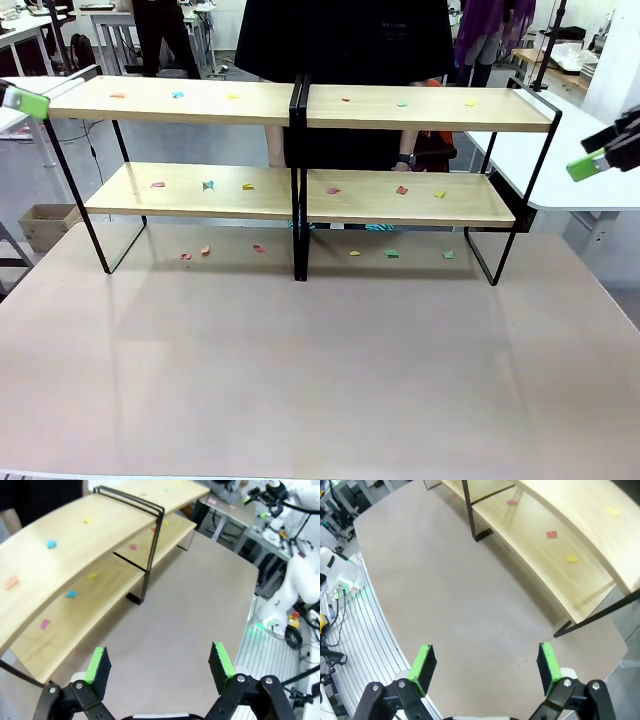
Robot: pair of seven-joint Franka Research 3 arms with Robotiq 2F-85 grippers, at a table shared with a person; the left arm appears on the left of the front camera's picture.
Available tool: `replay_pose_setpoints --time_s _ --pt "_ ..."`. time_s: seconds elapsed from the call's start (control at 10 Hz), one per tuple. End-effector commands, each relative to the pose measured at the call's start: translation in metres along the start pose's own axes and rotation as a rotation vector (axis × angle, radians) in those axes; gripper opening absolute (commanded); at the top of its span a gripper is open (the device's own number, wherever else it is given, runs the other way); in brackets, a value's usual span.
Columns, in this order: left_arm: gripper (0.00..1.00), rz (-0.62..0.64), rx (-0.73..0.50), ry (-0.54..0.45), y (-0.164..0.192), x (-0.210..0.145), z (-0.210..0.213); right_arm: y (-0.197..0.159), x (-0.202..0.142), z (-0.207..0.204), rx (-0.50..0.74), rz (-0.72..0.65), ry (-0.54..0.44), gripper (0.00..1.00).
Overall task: Clean the shelves.
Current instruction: Pick up the Duster when the human hands it over.
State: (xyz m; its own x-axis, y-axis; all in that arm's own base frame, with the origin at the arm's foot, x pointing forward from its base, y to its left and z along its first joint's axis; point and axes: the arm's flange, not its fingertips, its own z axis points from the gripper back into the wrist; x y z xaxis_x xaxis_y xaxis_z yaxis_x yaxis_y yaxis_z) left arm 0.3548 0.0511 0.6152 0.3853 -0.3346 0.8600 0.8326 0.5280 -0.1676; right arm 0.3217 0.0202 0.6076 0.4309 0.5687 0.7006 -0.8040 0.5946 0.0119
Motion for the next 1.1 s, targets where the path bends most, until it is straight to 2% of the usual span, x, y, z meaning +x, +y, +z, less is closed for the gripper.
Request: replay_pose_setpoints --time_s 0.0,0.6,1.0 --pt "1.00 -0.004 0.060 -0.024 0.005 0.003 0.011 -0.005 0.007 -0.003 0.003 0.036 -0.035 1.00" --pt "1.00 0.032 0.151 -0.030 -0.008 0.001 0.033 -0.005 0.019 0.001 0.003 0.078 -0.040 1.00" --pt "1.00 -0.011 0.143 -0.062 -0.003 0.004 0.037 -0.003 0.021 0.003 -0.002 0.085 -0.044 1.00"
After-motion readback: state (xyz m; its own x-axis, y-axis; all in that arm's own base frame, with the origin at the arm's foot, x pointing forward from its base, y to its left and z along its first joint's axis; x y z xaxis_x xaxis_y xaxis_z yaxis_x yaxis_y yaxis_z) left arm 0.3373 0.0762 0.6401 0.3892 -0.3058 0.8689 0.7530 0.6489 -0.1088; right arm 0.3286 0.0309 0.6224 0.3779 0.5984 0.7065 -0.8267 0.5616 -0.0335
